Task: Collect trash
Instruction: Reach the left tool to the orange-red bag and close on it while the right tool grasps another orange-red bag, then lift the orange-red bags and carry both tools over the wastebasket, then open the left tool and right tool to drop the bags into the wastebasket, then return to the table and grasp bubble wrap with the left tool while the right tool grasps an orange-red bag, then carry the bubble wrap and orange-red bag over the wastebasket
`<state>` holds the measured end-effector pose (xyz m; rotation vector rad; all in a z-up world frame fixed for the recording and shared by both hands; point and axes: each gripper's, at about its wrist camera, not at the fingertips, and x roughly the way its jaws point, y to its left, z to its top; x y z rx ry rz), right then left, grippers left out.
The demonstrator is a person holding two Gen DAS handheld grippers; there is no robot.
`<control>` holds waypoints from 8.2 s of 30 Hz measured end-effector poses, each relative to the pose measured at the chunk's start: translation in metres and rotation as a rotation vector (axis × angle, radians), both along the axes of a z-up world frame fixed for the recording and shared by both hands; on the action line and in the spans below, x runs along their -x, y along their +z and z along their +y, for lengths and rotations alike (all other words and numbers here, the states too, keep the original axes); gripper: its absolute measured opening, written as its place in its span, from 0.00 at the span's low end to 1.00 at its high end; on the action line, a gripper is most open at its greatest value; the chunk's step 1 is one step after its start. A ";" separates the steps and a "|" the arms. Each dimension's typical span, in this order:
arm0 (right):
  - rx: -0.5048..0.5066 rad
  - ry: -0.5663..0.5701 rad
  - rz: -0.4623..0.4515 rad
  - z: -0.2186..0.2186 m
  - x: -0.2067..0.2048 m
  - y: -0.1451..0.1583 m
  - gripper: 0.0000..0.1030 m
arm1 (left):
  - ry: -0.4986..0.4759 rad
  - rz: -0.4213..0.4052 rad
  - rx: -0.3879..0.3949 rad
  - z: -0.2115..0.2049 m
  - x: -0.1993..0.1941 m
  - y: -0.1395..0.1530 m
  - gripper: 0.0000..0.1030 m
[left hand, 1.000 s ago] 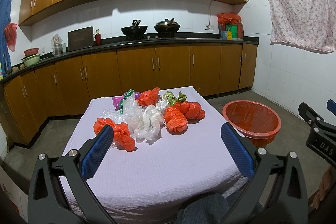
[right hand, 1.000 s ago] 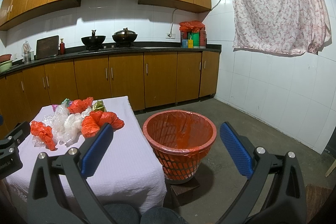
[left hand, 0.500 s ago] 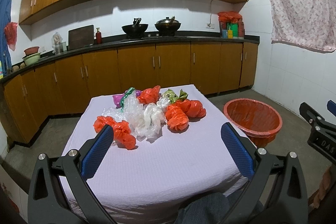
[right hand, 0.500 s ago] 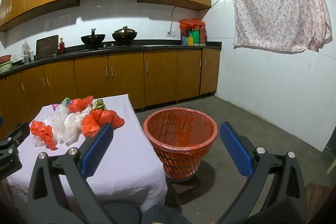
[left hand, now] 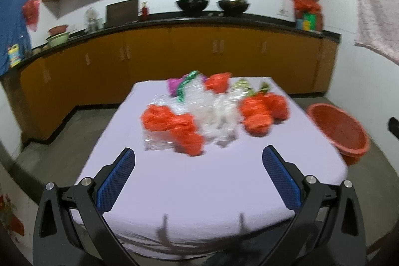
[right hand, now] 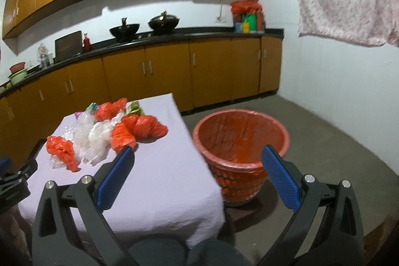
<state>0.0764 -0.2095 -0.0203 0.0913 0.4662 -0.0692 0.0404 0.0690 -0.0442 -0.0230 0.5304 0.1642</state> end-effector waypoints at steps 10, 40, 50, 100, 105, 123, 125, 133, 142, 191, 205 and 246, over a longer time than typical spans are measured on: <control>-0.048 0.099 0.084 0.032 -0.089 -0.020 0.84 | 0.137 0.073 0.036 0.056 -0.053 -0.022 0.98; -0.058 0.225 0.342 0.100 -0.288 -0.106 0.49 | 0.136 0.230 0.140 0.065 -0.159 -0.069 0.40; -0.107 0.247 0.323 0.092 -0.275 -0.098 0.29 | 0.093 0.147 0.168 0.077 -0.140 -0.048 0.36; -0.165 -0.210 0.142 -0.166 -0.195 -0.051 0.28 | -0.699 0.108 0.114 -0.236 -0.234 -0.018 0.36; -0.180 -0.205 0.151 -0.177 -0.212 -0.060 0.29 | -0.741 0.155 0.104 -0.253 -0.238 -0.032 0.37; -0.251 -0.206 0.133 -0.202 -0.224 -0.071 0.45 | -0.789 0.225 0.076 -0.280 -0.252 -0.053 0.55; -0.252 -0.210 0.129 -0.202 -0.223 -0.071 0.48 | -0.792 0.225 0.080 -0.278 -0.253 -0.053 0.58; -0.231 -0.236 0.111 -0.202 -0.216 -0.060 0.51 | -0.744 0.208 0.100 -0.259 -0.250 -0.044 0.59; -0.213 -0.189 0.095 -0.177 -0.211 -0.041 0.52 | -0.632 0.129 0.145 -0.210 -0.239 -0.016 0.59; -0.012 0.394 0.345 0.153 -0.256 -0.104 0.35 | 0.092 0.316 0.205 0.152 -0.179 -0.087 0.58; -0.103 0.442 0.292 0.134 -0.231 -0.078 0.26 | 0.040 0.196 0.197 0.148 -0.147 -0.043 0.09; -0.123 0.168 0.070 0.006 -0.179 -0.008 0.26 | -0.298 -0.060 0.136 0.006 -0.144 0.055 0.09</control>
